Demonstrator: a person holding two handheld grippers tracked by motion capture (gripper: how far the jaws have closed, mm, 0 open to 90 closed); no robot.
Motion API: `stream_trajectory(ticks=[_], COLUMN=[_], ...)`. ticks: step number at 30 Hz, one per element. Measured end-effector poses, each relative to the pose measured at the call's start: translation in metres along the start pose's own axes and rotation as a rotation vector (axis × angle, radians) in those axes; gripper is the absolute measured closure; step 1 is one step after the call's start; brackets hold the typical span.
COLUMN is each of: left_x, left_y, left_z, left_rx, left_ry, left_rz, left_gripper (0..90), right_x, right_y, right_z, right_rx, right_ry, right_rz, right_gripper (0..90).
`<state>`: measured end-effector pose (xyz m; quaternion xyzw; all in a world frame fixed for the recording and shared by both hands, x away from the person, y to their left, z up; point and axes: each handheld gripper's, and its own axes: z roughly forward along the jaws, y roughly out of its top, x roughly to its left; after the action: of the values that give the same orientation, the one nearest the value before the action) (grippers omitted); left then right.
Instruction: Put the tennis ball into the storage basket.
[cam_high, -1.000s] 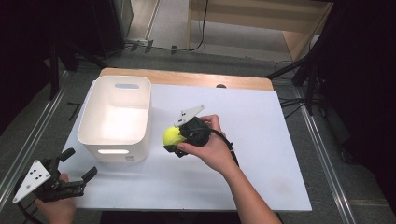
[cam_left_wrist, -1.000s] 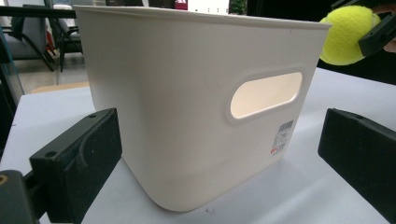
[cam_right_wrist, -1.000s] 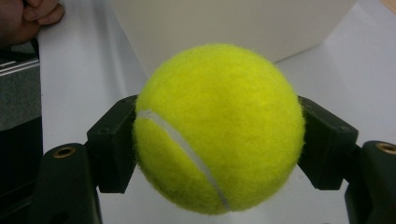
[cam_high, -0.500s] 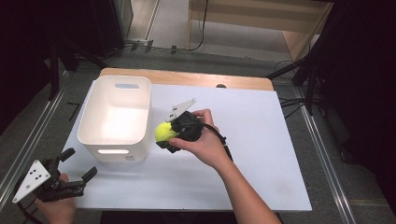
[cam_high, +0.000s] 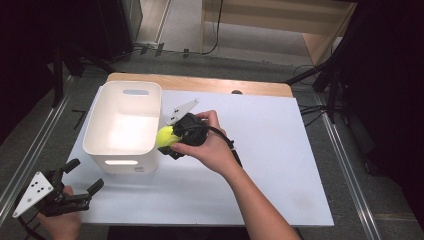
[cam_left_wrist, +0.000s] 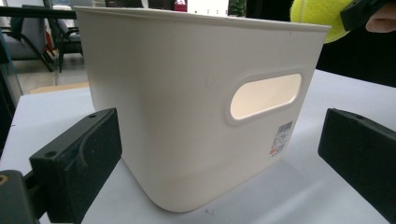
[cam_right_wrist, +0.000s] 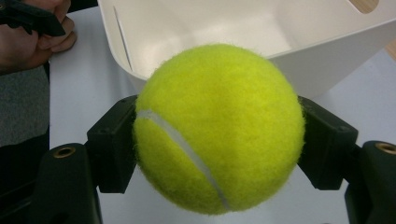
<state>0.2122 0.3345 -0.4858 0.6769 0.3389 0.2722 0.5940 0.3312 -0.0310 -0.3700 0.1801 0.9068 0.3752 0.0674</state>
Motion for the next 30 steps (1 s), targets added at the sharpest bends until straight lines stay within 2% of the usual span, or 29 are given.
stream_trajectory(ticks=[30], left_x=[-0.001], left_y=[0.0], left_z=[0.001], left_rx=[0.005], left_ry=[0.0], left_rz=[0.006], left_gripper=[0.0], right_x=[0.001], right_y=[0.042], right_z=[0.01], right_rx=[-0.008], right_ry=[0.01], right_rz=[-0.04], right_gripper=[23.8])
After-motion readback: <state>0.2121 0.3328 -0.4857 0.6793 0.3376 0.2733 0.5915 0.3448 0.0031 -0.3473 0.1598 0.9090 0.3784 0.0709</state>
